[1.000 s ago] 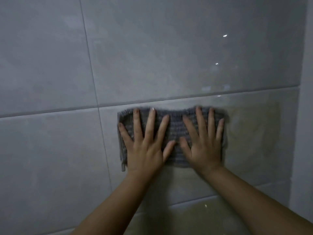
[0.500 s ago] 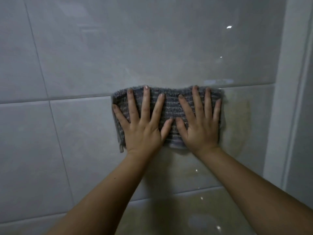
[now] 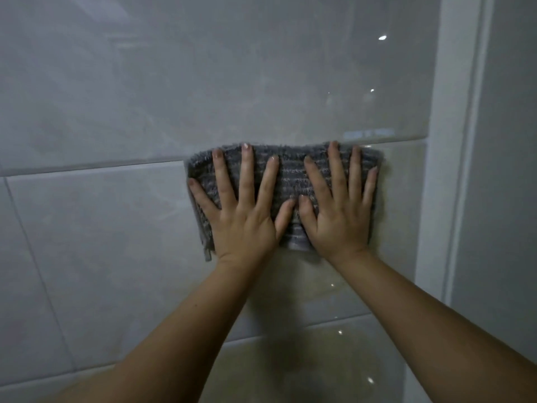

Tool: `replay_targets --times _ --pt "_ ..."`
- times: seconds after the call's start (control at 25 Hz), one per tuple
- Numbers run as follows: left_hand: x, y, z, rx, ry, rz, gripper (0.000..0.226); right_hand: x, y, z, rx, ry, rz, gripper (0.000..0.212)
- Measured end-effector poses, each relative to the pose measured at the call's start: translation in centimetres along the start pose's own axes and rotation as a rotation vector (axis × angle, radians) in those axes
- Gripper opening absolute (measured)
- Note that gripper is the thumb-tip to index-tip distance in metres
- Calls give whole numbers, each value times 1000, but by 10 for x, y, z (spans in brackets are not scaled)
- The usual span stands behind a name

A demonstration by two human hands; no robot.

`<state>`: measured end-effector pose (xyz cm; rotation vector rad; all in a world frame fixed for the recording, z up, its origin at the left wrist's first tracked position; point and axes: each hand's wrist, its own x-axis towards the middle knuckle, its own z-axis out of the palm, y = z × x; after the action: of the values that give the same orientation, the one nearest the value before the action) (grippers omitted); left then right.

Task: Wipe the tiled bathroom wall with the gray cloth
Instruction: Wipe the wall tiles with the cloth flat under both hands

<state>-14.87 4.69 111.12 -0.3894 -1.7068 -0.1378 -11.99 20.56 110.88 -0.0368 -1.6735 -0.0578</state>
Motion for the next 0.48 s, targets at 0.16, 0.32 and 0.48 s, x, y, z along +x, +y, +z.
replay_targets --times 0.16,0.32,0.48 --pt "-62 10 9 5 -54 134 66 -68 -1 1 -10 -64 -11 56" --pt "-24 21 5 -25 -6 75 63 -23 13 -4 21 -73 -90 57" --pt "45 51 1 -28 12 -55 65 46 52 -11 -27 -46 -90 57"
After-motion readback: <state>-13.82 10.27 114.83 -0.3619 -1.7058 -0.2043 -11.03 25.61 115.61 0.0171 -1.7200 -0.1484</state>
